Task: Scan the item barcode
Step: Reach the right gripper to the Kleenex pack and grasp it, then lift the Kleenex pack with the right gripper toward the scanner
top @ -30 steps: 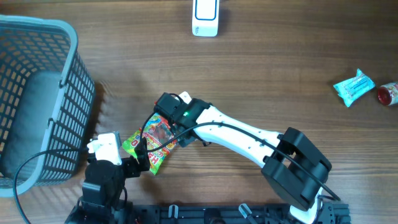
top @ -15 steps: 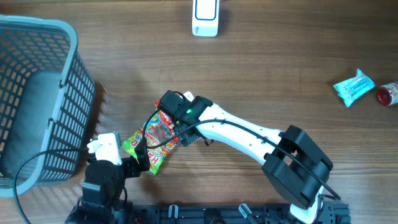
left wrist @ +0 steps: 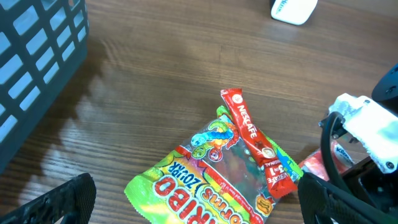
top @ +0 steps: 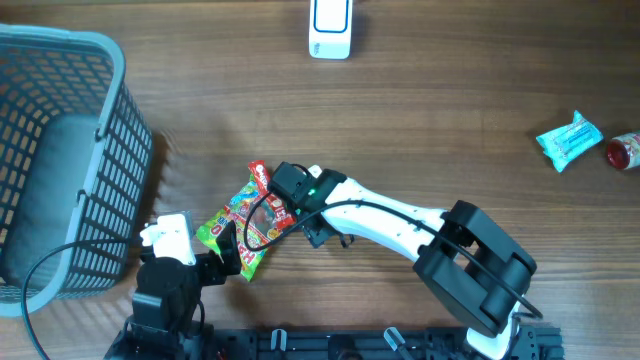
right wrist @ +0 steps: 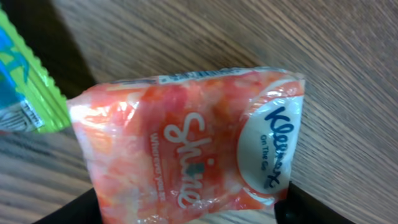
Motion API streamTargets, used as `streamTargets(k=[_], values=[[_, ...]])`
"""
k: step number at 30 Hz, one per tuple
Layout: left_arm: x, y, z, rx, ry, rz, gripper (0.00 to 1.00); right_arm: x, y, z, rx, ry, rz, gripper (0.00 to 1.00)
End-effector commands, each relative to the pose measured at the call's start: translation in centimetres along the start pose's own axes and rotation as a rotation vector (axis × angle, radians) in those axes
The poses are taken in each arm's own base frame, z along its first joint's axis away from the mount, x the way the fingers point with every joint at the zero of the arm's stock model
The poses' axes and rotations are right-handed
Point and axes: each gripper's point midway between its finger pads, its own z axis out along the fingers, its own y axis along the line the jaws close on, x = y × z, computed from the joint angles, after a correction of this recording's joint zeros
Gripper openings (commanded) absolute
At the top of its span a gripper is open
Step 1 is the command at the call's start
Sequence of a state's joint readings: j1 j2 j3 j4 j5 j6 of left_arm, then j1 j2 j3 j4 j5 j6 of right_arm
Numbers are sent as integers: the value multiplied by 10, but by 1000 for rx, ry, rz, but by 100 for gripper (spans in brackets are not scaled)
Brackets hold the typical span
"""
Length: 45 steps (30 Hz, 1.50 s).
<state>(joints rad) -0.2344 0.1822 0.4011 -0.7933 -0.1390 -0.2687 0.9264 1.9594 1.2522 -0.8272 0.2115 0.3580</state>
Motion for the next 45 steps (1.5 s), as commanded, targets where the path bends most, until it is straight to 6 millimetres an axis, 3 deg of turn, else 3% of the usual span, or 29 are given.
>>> streamTargets(k=[1,3,6,14,21,24,29,35,38,41,43,45], values=[[2,0,1,6,2,-8,100,-11,-8,4,23,-46,30,45],[2,0,1,6,2,-8,100,-20,-13,5,14,-71,58,18],[2,0,1,6,2,-8,100,-29,-29,8,13,-86,115,6],[2,0,1,6,2,-8,100,-31,-88,9,42,-24,253,4],[2,0,1,6,2,-8,100,-40,-97,-31,-8,-70,240,4],[2,0,1,6,2,-8,100,-41,-94,-52,-61,-105,248,4],[2,0,1,6,2,-8,100,-35,-72,-81,-249,-114,182,4],[2,0,1,6,2,-8,100,-28,-45,-100,-590,-217,-291,4],[2,0,1,6,2,-8,100,-45,-37,-113,-707,-423,-502,4],[2,0,1,6,2,-8,100,-71,-53,-93,-579,-522,-534,4],[2,0,1,6,2,-8,100,-75,-43,-98,-639,-582,-560,4],[2,0,1,6,2,-8,100,-73,-26,-118,-758,-683,-666,4]])
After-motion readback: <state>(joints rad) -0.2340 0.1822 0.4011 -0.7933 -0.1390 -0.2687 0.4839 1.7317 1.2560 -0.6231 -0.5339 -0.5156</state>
